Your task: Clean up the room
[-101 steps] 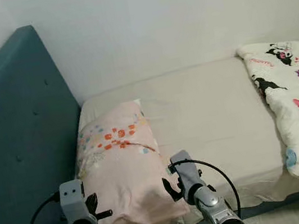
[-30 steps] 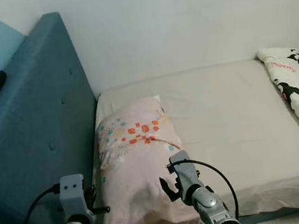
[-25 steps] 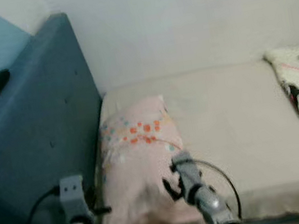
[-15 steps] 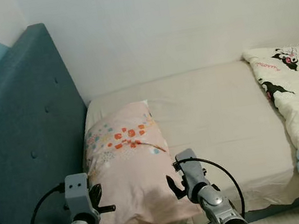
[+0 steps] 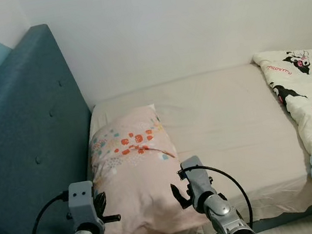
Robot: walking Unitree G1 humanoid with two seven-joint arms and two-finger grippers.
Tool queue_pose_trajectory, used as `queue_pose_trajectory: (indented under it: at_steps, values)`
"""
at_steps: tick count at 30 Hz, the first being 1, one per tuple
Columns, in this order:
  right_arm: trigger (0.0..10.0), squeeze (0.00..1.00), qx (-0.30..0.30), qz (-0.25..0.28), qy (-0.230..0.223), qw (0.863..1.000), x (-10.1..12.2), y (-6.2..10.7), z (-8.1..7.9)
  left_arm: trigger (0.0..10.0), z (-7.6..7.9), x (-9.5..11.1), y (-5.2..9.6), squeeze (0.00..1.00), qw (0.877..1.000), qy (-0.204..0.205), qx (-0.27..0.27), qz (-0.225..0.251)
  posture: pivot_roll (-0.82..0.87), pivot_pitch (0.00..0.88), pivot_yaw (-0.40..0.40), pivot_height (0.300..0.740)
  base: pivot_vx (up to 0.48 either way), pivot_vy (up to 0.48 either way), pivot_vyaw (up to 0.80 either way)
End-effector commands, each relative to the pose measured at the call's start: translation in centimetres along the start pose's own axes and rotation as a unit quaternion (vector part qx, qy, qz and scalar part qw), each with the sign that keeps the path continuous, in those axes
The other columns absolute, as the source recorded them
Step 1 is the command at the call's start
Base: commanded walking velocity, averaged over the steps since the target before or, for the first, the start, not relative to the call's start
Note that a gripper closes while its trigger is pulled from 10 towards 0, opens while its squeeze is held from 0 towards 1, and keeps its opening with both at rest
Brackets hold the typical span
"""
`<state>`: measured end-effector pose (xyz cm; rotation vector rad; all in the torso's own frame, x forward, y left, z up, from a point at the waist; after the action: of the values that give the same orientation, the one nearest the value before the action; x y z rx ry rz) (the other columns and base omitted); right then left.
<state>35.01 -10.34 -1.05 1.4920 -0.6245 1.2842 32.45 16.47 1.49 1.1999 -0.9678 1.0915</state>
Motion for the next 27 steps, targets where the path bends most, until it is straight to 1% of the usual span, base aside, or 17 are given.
queue_pose_trajectory:
  at_steps: [1,7,8,13,16,17,18,19,20,21,23,24,27]
  values:
    - [10.0,0.00,-0.004,0.004,-0.005,1.000,0.1,0.0,0.2,10.0,-0.1,-0.7,0.2,0.00,1.000,-0.006,-0.004,-0.012,0.01,0.062,-0.006,0.740,0.000,0.000,0.00]
    - [10.0,0.00,-0.007,0.008,-0.005,1.000,0.3,0.0,0.3,10.0,-0.2,-0.8,0.3,0.00,1.000,-0.006,-0.008,-0.012,0.00,0.055,-0.001,0.740,0.000,0.000,0.00]
    - [10.0,0.00,-0.007,0.008,-0.004,1.000,0.3,0.0,0.4,10.0,-0.4,-0.7,0.2,0.00,1.000,-0.007,-0.005,-0.010,0.00,0.041,-0.004,0.740,0.000,0.000,0.00]
    - [10.0,0.00,-0.008,0.008,-0.002,1.000,0.3,0.1,0.6,10.0,-0.6,-0.7,0.2,0.00,1.000,-0.006,0.004,-0.009,0.00,0.036,-0.005,0.740,0.000,0.000,0.00]
    - [10.0,0.00,-0.013,0.023,0.016,1.000,1.0,0.1,0.9,10.0,-0.9,-0.9,0.2,0.00,1.000,-0.014,0.011,-0.012,-0.02,0.024,0.003,0.740,0.000,0.000,0.00]
    - [10.0,0.00,-0.016,0.029,0.030,0.999,1.3,0.1,1.0,10.0,-1.1,-0.9,0.2,0.00,1.000,-0.021,0.015,-0.009,-0.02,0.024,0.003,0.740,0.000,0.000,0.00]
    - [10.0,0.00,-0.016,0.029,0.030,0.999,1.3,0.1,1.0,10.0,-1.1,-0.9,0.2,0.00,1.000,-0.021,0.015,-0.009,-0.02,0.024,0.003,0.740,0.000,0.000,0.00]
    - [10.0,0.00,-0.030,0.039,0.051,0.998,1.7,0.1,1.4,10.0,-1.2,-0.9,0.1,0.00,0.999,-0.028,0.022,-0.009,-0.02,0.021,0.001,0.740,0.000,0.000,0.00]
    - [10.0,0.00,-0.054,0.051,0.064,0.995,2.3,0.2,2.2,10.0,-1.4,-1.0,-0.1,0.00,0.999,-0.041,0.032,-0.013,-0.02,0.014,-0.004,0.740,0.000,0.000,0.00]
    - [10.0,0.00,-0.054,0.051,0.064,0.995,2.3,0.2,2.2,10.0,-1.4,-1.0,-0.1,0.00,0.999,-0.041,0.032,-0.013,-0.02,0.014,-0.004,0.740,0.000,0.000,0.00]
    - [10.0,0.00,-0.094,0.072,0.067,0.991,3.4,0.5,3.6,10.0,-1.8,-0.6,-0.4,0.00,0.998,-0.044,0.052,-0.005,-0.03,0.015,-0.011,0.740,0.000,0.000,0.00]
    - [10.0,0.00,-0.099,0.075,0.063,0.990,3.5,0.5,3.7,10.0,-2.1,-0.1,-0.5,0.00,0.997,-0.040,0.064,0.005,-0.03,0.016,-0.009,0.740,0.000,0.000,0.00]
    - [10.0,0.00,-0.091,0.069,0.049,0.992,3.1,0.5,3.3,10.0,-2.7,0.3,-0.4,0.00,0.996,-0.030,0.086,0.018,-0.03,0.016,-0.009,0.740,0.000,0.000,0.00]
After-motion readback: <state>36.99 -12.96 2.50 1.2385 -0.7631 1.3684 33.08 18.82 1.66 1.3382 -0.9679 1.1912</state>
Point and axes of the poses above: a point about 5 cm out from each wrist's last joint towards the gripper, its own y axis pointing back from the gripper into the wrist, its own x axis along the axis of the wrist's last joint, z = x × y, the point moved 6 cm from there along -y, pointing out of the wrist towards the gripper, and after that the axes turned 4 degrees about y, right-handed, at the moved point
